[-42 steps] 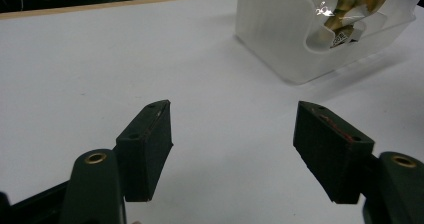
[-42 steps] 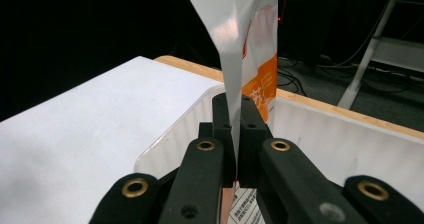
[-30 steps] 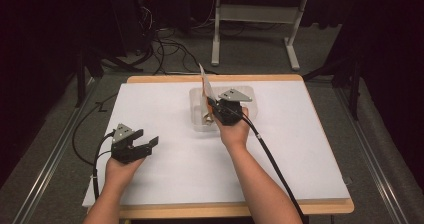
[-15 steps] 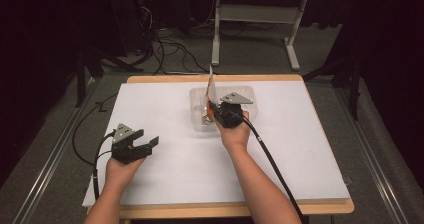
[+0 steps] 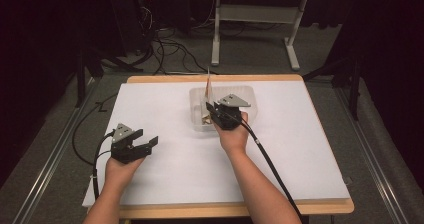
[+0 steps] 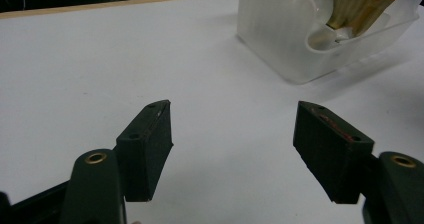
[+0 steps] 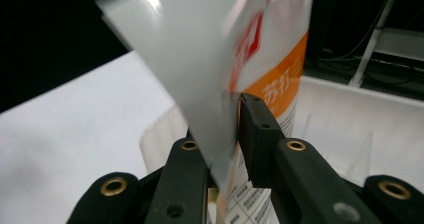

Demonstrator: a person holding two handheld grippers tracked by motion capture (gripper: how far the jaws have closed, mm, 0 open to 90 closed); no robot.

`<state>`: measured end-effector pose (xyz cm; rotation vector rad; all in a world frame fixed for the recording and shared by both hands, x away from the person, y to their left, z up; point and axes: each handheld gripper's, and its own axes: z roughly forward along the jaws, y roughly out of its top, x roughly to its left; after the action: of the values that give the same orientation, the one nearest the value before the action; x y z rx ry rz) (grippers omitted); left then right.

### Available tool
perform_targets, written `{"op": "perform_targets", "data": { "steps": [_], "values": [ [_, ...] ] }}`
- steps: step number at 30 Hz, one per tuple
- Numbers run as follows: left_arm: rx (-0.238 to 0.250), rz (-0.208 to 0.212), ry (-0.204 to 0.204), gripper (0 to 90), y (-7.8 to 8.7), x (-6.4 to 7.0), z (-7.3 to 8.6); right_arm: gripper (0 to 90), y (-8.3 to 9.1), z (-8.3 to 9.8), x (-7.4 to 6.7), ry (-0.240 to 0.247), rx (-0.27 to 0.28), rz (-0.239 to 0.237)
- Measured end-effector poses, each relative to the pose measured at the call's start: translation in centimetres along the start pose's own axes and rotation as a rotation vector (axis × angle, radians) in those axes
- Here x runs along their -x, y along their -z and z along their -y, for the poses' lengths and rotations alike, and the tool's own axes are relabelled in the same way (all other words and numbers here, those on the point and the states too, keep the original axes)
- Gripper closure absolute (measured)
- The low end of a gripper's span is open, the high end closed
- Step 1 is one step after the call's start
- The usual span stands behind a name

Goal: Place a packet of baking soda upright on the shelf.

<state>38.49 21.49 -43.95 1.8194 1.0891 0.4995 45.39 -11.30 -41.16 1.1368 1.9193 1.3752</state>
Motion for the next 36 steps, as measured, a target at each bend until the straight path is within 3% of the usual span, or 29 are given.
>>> {"op": "perform_targets", "data": {
  "steps": [4, 21, 30, 34, 35, 36],
  "values": [
    [0.005, 0.003, 0.000, 32.3, 0.1, 0.1, 0.0, 89.9, -0.4, -0.4, 0.4, -0.013, -0.051, 0.000],
    [0.003, 0.001, 0.000, 32.3, 0.0, 0.1, 0.0, 88.6, -1.0, 0.6, -0.3, 0.014, -0.095, -0.018],
    [0.006, 0.001, 0.000, 32.3, 0.0, 0.1, 0.0, 77.3, -0.6, 0.3, -0.1, 0.013, -0.105, -0.010],
    [0.007, 0.001, 0.001, 32.3, 0.0, 0.0, 0.0, 58.7, -0.3, -0.1, 0.0, -0.004, -0.093, -0.008],
    [0.007, 0.001, 0.001, 32.3, 0.0, 0.0, 0.0, 58.7, -0.3, -0.1, 0.0, -0.004, -0.093, -0.008],
    [0.006, 0.001, 0.001, 32.3, 0.0, -0.1, 0.0, 49.7, 0.0, -0.3, 0.0, -0.004, -0.088, 0.005]
  ]
}}
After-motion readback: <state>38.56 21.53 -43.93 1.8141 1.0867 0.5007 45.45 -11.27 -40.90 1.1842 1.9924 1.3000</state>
